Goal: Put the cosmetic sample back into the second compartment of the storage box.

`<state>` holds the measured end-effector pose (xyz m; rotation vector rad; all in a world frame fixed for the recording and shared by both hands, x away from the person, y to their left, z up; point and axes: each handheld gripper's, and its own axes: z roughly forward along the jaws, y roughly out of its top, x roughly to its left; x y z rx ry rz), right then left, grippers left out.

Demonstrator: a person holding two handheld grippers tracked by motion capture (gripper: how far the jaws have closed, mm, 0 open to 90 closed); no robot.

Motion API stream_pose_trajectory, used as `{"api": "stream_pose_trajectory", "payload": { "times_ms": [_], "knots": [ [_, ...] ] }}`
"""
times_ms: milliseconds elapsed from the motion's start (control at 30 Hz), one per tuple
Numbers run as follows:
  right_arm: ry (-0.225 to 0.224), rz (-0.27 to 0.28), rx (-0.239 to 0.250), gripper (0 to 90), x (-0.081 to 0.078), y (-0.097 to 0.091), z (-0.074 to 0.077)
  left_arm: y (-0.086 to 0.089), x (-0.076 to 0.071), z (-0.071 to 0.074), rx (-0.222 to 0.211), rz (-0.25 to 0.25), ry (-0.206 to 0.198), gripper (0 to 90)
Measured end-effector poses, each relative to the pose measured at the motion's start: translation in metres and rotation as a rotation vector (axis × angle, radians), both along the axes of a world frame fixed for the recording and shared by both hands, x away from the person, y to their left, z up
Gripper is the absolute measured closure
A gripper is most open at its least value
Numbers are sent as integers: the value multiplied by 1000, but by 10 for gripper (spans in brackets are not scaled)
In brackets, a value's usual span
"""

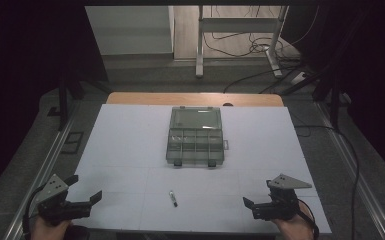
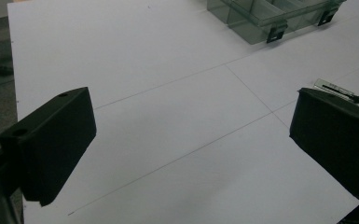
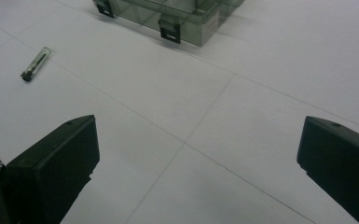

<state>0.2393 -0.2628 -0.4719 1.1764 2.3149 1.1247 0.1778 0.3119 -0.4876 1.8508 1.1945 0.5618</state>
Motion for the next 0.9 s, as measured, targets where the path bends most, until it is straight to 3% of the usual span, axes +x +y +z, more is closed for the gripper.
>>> {"api": "stream_pose_trajectory", "payload": {
  "times_ms": [367,533,900],
  "knots": [
    [19,68,19,0,5,14,-1,0,1,0,-1,-5,6,9],
    [17,110,56,0,8,22,1,0,1,0,0,-5,8,9],
    [32,159,53,0,15,35,0,0,1,0,0,-4,8,9]
  ]
}}
